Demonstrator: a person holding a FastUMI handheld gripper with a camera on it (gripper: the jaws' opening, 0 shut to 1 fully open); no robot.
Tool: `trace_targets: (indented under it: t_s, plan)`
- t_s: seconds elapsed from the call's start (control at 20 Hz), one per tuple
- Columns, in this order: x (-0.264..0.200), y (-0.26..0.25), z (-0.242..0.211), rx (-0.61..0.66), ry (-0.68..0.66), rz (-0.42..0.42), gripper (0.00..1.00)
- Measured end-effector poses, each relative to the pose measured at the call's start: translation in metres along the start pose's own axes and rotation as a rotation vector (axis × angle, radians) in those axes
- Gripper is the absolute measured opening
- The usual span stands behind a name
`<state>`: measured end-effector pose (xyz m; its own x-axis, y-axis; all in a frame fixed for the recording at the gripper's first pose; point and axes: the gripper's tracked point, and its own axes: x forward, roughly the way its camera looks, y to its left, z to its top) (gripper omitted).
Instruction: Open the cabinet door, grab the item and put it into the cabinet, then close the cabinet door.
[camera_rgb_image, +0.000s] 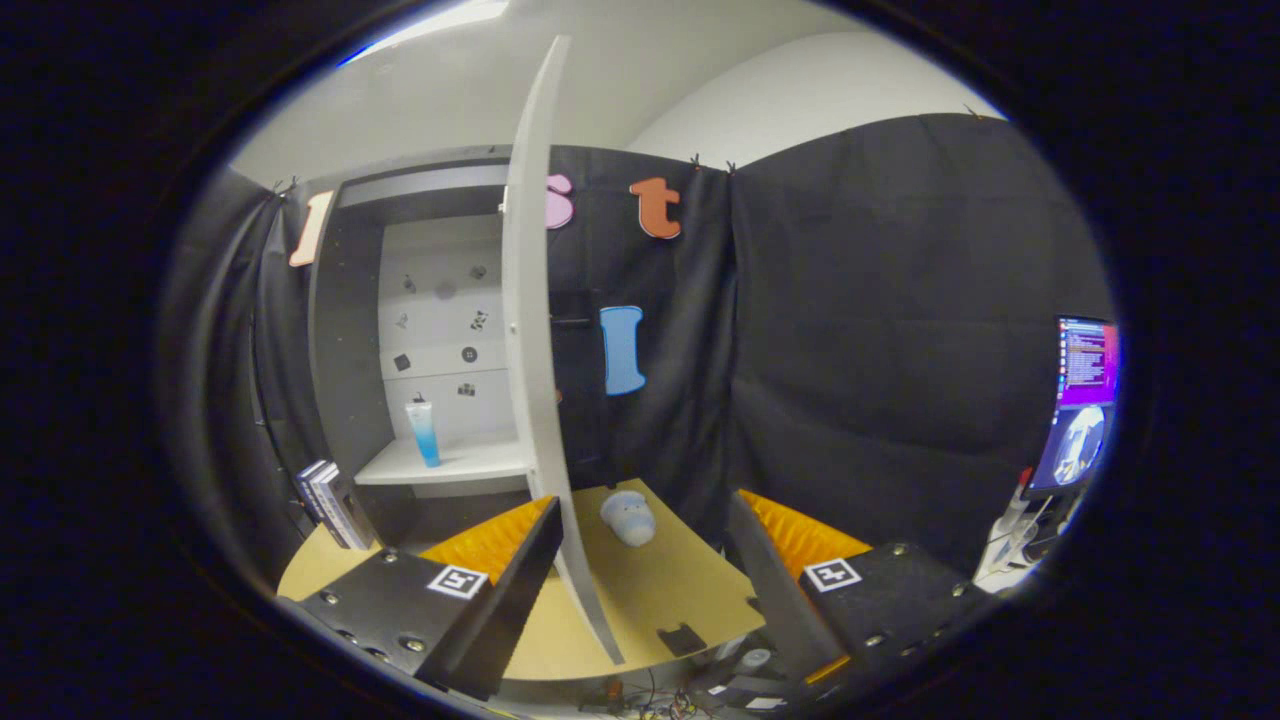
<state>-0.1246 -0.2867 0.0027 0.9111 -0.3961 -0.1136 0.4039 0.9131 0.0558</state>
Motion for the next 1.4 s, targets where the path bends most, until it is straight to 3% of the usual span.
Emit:
trace_targets:
  t_s: [0.25, 0.55, 0.95, 1.4]
  plan:
    - [0.036, -0.001, 0.001, 0.061, -0.001, 0.092, 0.99]
    - [0.031, 0.011, 0.003, 0.046, 0.015, 0.189, 0.98]
    - [0.016, 0.111, -0.009, 0.029, 0.056, 0.456, 0.98]
    - [0.02, 0.207, -0.018, 0.007, 0.081, 0.614, 0.99]
